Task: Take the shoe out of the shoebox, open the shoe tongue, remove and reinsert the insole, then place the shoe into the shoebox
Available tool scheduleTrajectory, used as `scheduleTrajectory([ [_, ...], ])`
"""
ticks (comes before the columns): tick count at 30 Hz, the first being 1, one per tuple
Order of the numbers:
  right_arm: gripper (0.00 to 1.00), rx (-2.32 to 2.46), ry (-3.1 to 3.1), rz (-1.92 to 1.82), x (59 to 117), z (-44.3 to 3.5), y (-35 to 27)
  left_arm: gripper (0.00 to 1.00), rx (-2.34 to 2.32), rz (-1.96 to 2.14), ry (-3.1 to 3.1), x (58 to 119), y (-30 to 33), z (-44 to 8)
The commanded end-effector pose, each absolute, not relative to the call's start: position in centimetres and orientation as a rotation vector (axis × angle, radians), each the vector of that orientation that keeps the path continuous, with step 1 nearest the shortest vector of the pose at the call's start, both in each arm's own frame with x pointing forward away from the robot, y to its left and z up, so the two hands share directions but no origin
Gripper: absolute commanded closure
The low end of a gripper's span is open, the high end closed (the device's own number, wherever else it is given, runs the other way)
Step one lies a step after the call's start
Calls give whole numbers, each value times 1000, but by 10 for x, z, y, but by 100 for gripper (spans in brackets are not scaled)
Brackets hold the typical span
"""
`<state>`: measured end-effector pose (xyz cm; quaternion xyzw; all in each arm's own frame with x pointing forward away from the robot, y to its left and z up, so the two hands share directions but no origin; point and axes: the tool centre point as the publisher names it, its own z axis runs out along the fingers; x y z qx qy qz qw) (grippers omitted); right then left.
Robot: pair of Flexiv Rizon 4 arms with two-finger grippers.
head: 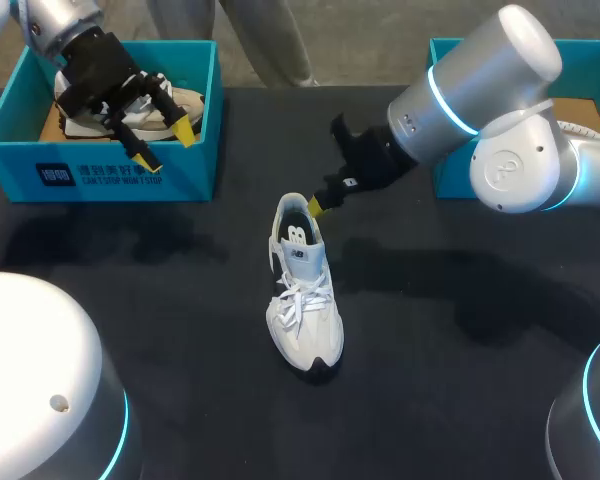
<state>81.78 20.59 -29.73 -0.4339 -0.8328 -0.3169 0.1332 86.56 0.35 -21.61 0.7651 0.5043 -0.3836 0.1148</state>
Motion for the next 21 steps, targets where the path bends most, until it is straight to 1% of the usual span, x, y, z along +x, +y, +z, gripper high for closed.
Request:
scheduleTrajectory([
  [1,100,-1261,-2418,-918,817,-297,207,0,2270,-1121,1488,872,9,-209],
  [4,100,-1261,-2418,-918,817,-297,207,0,2263,-1098,1501,873,14,-205],
  [11,100,-1503,-2583,-657,820,-311,220,0,2231,-1067,1538,878,27,-201],
  [21,100,-1702,-2656,-554,822,-312,227,0,2236,-1075,1558,878,30,-204],
])
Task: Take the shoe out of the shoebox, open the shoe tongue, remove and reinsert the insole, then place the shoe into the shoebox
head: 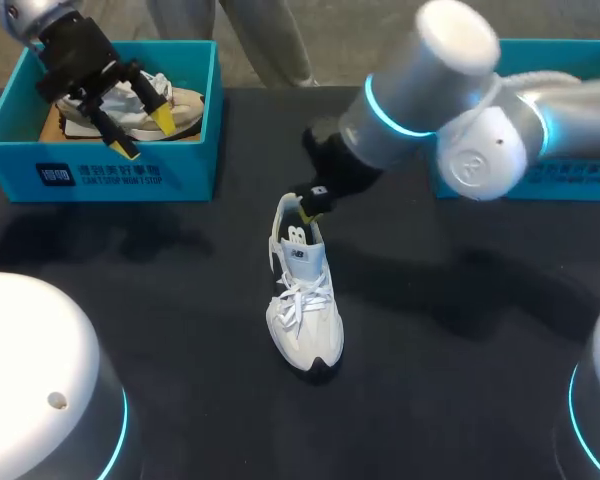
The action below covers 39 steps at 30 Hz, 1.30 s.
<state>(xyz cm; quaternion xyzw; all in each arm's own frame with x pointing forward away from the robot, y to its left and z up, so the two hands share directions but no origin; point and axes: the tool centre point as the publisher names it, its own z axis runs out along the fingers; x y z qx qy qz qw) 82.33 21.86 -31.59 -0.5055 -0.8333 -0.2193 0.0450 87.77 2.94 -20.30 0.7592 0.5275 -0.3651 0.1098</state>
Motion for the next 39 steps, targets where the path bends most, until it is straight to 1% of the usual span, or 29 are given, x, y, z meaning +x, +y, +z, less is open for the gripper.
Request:
scheduleTrajectory([
  [1,100,-1734,-2664,-535,821,-312,228,0,2237,-1075,1560,878,31,-204],
  [13,100,-1935,-2646,-403,811,-323,227,0,2237,-1042,1606,880,46,-195],
  [39,100,-2027,-2446,-299,804,-362,234,0,2215,-1031,1633,881,51,-194],
])
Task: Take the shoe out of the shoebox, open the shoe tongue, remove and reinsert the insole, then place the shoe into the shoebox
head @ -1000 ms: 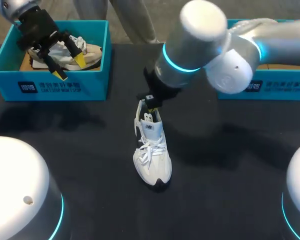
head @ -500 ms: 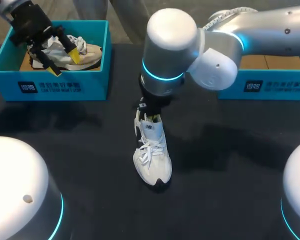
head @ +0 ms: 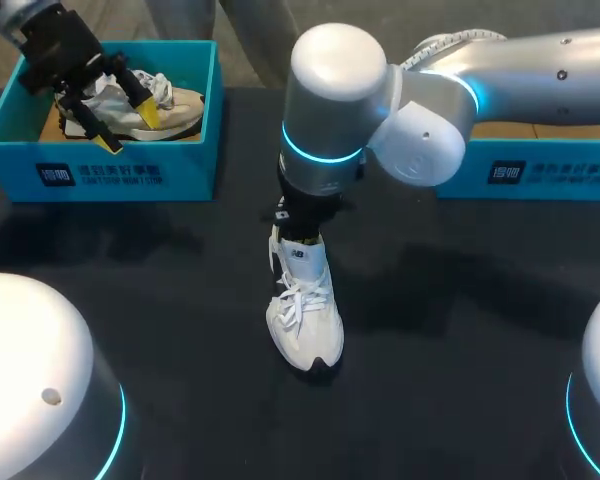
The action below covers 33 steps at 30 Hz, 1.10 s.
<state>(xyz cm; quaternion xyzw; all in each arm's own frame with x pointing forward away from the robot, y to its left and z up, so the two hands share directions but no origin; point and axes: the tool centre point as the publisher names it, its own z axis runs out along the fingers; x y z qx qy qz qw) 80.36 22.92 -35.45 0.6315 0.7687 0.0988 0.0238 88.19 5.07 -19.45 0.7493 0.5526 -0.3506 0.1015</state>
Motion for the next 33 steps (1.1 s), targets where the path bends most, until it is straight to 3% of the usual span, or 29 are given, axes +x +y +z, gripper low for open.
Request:
scheduleTrajectory([
  [1,100,1966,2366,280,803,-362,235,0,2215,-1031,1633,881,51,-194],
  [33,100,2012,2341,57,803,-404,239,0,2215,-1031,1633,881,51,-194],
])
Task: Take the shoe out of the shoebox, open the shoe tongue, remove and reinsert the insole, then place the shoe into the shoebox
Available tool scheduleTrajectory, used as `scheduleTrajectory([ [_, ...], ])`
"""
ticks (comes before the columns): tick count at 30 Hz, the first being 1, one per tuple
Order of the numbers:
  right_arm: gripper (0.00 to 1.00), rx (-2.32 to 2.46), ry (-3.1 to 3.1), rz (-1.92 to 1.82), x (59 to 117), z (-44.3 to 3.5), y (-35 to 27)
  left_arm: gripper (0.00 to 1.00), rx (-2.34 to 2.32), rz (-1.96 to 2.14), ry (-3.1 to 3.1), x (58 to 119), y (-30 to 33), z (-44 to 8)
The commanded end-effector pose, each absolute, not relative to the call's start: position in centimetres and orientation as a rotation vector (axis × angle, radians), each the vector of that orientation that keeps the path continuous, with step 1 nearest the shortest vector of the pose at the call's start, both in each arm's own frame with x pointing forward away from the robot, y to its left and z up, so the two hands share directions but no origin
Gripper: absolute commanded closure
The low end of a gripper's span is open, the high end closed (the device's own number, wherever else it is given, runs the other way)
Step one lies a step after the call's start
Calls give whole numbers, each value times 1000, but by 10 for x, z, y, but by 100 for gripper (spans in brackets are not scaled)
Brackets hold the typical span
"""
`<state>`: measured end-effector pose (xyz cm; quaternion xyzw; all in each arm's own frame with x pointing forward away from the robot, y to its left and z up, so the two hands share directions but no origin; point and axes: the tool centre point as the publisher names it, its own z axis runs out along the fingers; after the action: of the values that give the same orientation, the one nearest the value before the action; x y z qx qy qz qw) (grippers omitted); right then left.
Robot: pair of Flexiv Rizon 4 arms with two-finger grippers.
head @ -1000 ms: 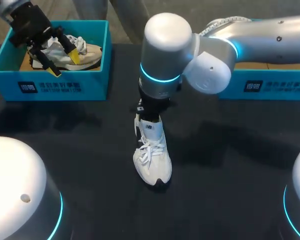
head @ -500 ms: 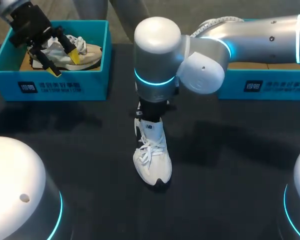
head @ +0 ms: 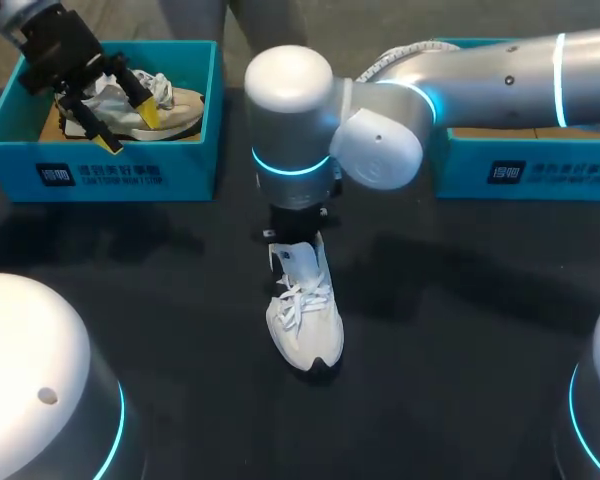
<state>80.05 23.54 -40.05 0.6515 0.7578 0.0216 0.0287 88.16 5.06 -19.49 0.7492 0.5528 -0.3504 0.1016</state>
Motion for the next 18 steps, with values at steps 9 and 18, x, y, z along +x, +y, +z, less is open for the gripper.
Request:
scheduleTrajectory([
  [9,100,1966,2315,112,805,-378,236,0,2215,-1031,1633,881,51,-194],
  [18,100,1959,2267,93,823,-387,235,0,2215,-1031,1633,881,51,-194],
])
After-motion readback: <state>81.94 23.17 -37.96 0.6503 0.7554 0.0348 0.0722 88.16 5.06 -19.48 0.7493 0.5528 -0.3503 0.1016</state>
